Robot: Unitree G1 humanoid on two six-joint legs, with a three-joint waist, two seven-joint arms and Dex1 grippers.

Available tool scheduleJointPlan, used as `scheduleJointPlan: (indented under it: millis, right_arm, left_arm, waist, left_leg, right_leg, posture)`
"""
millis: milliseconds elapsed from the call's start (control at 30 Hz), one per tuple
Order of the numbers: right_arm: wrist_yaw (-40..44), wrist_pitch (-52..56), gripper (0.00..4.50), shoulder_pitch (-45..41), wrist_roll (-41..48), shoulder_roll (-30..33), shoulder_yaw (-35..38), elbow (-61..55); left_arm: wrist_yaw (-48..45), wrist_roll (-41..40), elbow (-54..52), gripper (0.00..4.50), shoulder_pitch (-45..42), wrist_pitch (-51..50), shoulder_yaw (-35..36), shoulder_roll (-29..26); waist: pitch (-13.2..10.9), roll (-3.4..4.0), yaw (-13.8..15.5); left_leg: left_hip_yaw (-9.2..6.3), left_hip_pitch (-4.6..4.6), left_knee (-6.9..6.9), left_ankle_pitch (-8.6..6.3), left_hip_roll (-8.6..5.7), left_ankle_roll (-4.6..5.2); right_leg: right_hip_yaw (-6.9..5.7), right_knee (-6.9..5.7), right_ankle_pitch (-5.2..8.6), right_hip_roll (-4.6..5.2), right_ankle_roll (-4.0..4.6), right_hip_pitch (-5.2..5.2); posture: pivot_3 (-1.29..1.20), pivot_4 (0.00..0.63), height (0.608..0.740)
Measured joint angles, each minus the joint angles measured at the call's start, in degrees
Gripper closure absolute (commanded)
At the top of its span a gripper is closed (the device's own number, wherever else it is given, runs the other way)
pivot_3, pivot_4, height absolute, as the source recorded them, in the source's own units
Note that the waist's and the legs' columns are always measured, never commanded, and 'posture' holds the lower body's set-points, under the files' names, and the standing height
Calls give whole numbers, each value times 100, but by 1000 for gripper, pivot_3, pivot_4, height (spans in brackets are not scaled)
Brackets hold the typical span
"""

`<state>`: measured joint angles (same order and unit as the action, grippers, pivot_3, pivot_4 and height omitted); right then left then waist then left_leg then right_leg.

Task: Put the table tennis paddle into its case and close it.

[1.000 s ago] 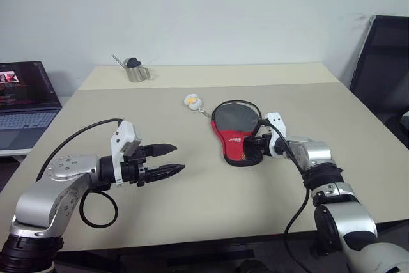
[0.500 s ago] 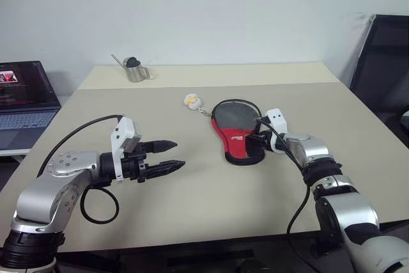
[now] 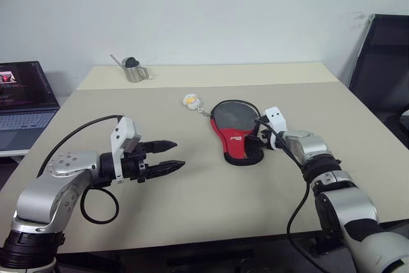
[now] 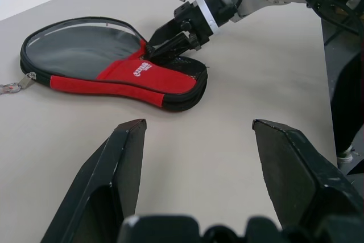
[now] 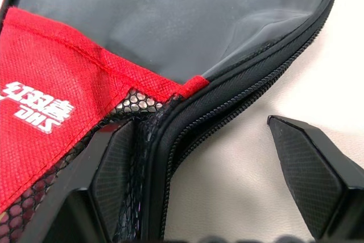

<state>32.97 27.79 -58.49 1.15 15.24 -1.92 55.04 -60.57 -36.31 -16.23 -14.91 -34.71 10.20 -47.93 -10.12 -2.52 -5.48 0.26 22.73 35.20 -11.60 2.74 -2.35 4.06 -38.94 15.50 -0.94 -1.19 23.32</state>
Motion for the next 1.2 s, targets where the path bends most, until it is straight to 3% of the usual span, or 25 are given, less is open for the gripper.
scheduleJointPlan:
  millis: [233,600,700,933,1067,1200]
  right_arm:
    - [121,-249,474,-152,-213,-75,-127,378]
    - [244,-253,3829,-90,-273,-393,-171,246]
    - [201,-252,4477,-88,-271,-438,-164,242]
    - [190,-90,4477,-3,-211,-572,-137,-47]
    - [296,332,4477,315,-196,-642,-149,-831]
    - [433,929,4477,868,-149,-750,-227,-2009]
  left_arm:
    - [25,0,-23,1246,122,0,0,-1]
    - [108,-2,-138,1246,230,-1,2,-2]
    - [106,-4,-148,1246,305,-1,5,-3]
    - [27,-90,-246,1246,558,-4,137,-101]
    - [-166,-155,-442,1246,955,15,309,-299]
    - [-370,-168,-662,1246,1608,26,466,-389]
  waist:
    - [9,-12,-41]
    - [21,-32,-122]
    - [22,-32,-144]
    - [22,-33,-253]
    - [22,-32,-285]
    - [22,-32,-283]
  left_leg:
    - [-2,-7,0,0,1,0]
    - [-2,-25,-2,0,10,0]
    - [-1,-30,-2,0,10,0]
    - [-1,-29,-18,-1,14,0]
    - [-2,-29,-39,-3,34,1]
    - [-13,-28,-41,-32,106,-43]
  right_leg:
    - [2,-1,0,0,0,-7]
    - [5,-4,-3,0,8,-11]
    - [8,-5,-4,0,17,-12]
    - [9,-3,-3,0,19,-7]
    - [11,-1,16,-9,47,1]
    - [-1,-7,48,-78,101,7]
  posture:
    - [0,150,740]
    - [0,150,740]
    - [0,150,740]
    - [0,150,740]
    - [0,150,740]
    - [0,150,740]
